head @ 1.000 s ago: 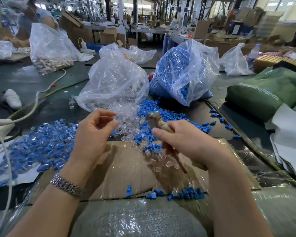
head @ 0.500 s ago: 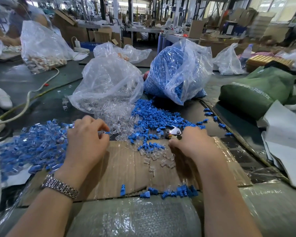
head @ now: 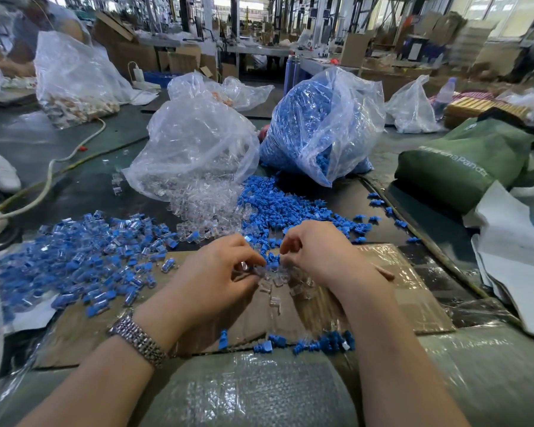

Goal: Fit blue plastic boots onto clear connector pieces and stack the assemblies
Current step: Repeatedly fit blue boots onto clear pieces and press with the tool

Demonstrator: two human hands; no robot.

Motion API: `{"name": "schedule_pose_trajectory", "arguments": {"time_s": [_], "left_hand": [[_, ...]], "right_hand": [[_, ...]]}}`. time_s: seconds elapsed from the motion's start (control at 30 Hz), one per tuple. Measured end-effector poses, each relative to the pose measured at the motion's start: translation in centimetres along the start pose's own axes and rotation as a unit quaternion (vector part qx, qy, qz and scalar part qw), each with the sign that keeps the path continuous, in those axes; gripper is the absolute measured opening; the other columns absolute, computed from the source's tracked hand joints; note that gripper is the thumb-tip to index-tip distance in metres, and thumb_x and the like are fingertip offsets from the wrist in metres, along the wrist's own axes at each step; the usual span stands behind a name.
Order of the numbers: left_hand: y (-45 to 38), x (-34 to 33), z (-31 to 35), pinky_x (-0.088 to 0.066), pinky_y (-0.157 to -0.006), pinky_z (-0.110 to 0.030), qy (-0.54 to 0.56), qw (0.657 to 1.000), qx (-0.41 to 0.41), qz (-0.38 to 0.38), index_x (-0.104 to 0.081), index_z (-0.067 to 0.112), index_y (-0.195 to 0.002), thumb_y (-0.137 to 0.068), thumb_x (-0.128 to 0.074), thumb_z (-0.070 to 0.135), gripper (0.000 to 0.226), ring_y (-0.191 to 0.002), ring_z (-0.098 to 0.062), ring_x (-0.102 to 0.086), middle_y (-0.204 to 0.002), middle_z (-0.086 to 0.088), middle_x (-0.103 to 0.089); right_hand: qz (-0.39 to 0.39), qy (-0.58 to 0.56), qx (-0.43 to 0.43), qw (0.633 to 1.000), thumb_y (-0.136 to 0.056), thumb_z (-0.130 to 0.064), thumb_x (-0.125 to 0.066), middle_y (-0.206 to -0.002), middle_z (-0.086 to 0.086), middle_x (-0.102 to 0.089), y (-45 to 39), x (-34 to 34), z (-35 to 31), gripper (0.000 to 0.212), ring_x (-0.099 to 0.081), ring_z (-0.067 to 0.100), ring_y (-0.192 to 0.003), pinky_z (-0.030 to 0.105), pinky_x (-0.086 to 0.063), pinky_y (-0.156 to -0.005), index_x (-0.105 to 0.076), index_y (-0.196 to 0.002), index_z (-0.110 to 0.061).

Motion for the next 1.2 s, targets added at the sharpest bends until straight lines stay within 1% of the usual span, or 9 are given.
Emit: {"name": "schedule_pose_trajectory", "arguments": {"time_s": [0.17, 0.33, 0.43, 0.5, 0.7, 0.87, 0.93, 1.03, 1.2], "left_hand": [[-0.2, -0.1, 0.1, -0.052, -0.085, -0.023, -0.042, 0.999, -0.005, 0.025, -0.07, 0.035, -0.102, -0.092, -0.065, 0.045, 0.016, -0.092, 0.003, -0.054, -0.102, 0.019, -0.057], [-0.1, -0.2, 0.2, -0.049, -0.081, -0.019, -0.052, 0.998, -0.013, 0.027, -0.064, 0.037, -0.097, -0.093, -0.068, 0.036, 0.006, -0.091, 0.003, -0.052, -0.1, 0.018, -0.053], [-0.1, -0.4, 0.1, -0.05, -0.083, -0.021, -0.063, 0.998, -0.013, 0.022, -0.063, 0.035, -0.1, -0.092, -0.066, 0.031, 0.009, -0.095, -0.001, -0.051, -0.102, 0.015, -0.052], [-0.2, -0.4, 0.2, -0.051, -0.085, -0.024, -0.072, 0.997, -0.016, 0.021, -0.064, 0.034, -0.105, -0.093, -0.065, 0.031, 0.012, -0.097, -0.003, -0.05, -0.103, 0.014, -0.051], [-0.3, -0.6, 0.0, -0.052, -0.087, -0.028, -0.088, 0.996, -0.022, 0.025, -0.068, 0.036, -0.11, -0.094, -0.063, 0.041, 0.018, -0.096, -0.003, -0.048, -0.102, 0.015, -0.05], [-0.5, -0.3, -0.5, -0.053, -0.085, -0.026, -0.067, 0.997, 0.008, 0.03, -0.067, 0.035, -0.097, -0.085, -0.057, 0.055, 0.025, -0.09, 0.001, -0.053, -0.097, 0.02, -0.054], [-0.4, 0.0, -0.6, -0.055, -0.082, -0.022, -0.02, 0.999, 0.026, 0.035, -0.067, 0.032, -0.092, -0.082, -0.057, 0.053, 0.025, -0.083, 0.004, -0.058, -0.09, 0.021, -0.059], [-0.3, 0.8, -1.2, -0.058, -0.073, -0.018, 0.088, 0.992, 0.062, 0.069, -0.068, 0.027, -0.083, -0.081, -0.076, 0.035, 0.011, -0.074, 0.002, -0.067, -0.076, 0.014, -0.069], [0.1, 1.4, -1.0, -0.059, -0.064, -0.021, 0.239, 0.964, 0.103, 0.062, -0.066, 0.011, -0.084, -0.076, -0.083, 0.022, 0.022, -0.064, -0.011, -0.073, -0.076, 0.001, -0.076]], "right_hand": [[-0.015, 0.017, 0.005, 1.0, -0.09, -0.025, -0.077, -0.089, -0.007, -0.066, 0.4, 0.3, -0.2, 0.018, -0.065, 0.017, -0.09, 0.037, -0.056, -0.087, -0.062, -0.085, -0.034], [-0.035, 0.042, 0.005, 0.998, -0.097, -0.013, -0.06, -0.108, 0.002, -0.064, 0.4, -0.5, -0.2, 0.02, -0.062, 0.023, -0.101, 0.042, -0.056, -0.089, -0.061, -0.101, -0.033], [-0.001, 0.046, 0.021, 0.999, -0.099, -0.025, -0.062, -0.113, 0.0, -0.054, 0.2, -0.4, -0.1, 0.009, -0.059, 0.022, -0.103, 0.044, -0.053, -0.091, -0.062, -0.106, -0.031], [0.012, 0.048, 0.039, 0.998, -0.098, -0.03, -0.064, -0.114, -0.003, -0.051, 0.2, -0.3, -0.3, 0.014, -0.057, 0.019, -0.105, 0.042, -0.05, -0.094, -0.065, -0.112, -0.033], [-0.016, 0.053, 0.061, 0.997, -0.096, -0.024, -0.069, -0.112, -0.008, -0.066, -0.1, -0.8, -1.5, 0.017, -0.059, 0.019, -0.109, 0.049, -0.041, -0.109, -0.073, -0.11, -0.033], [-0.002, 0.018, 0.057, 0.998, -0.093, -0.024, -0.073, -0.1, -0.01, -0.07, -0.3, -1.1, -1.3, 0.011, -0.061, 0.014, -0.094, 0.04, -0.049, -0.093, -0.069, -0.099, -0.032], [0.001, 0.013, 0.064, 0.998, -0.092, -0.024, -0.073, -0.098, -0.01, -0.068, -0.4, -1.2, -1.1, 0.014, -0.06, 0.014, -0.091, 0.033, -0.048, -0.078, -0.062, -0.097, -0.032], [0.01, 0.011, 0.069, 0.997, -0.092, -0.022, -0.073, -0.09, -0.013, -0.063, -0.7, -1.3, -0.8, 0.02, -0.059, 0.012, -0.086, 0.024, -0.04, -0.064, -0.057, -0.09, -0.035], [0.06, -0.148, 0.111, 0.981, -0.095, -0.016, -0.069, -0.089, -0.015, -0.07, -0.1, 0.2, -0.7, 0.018, -0.063, -0.001, -0.081, 0.023, -0.052, -0.078, -0.072, -0.092, -0.033]]}}
Point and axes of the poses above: each hand's wrist, its own y-axis away from the middle knuckle, its own x-axis out of the back of the hand, z = x × y, the point moved 6 cm from there along -y, towards the middle knuckle
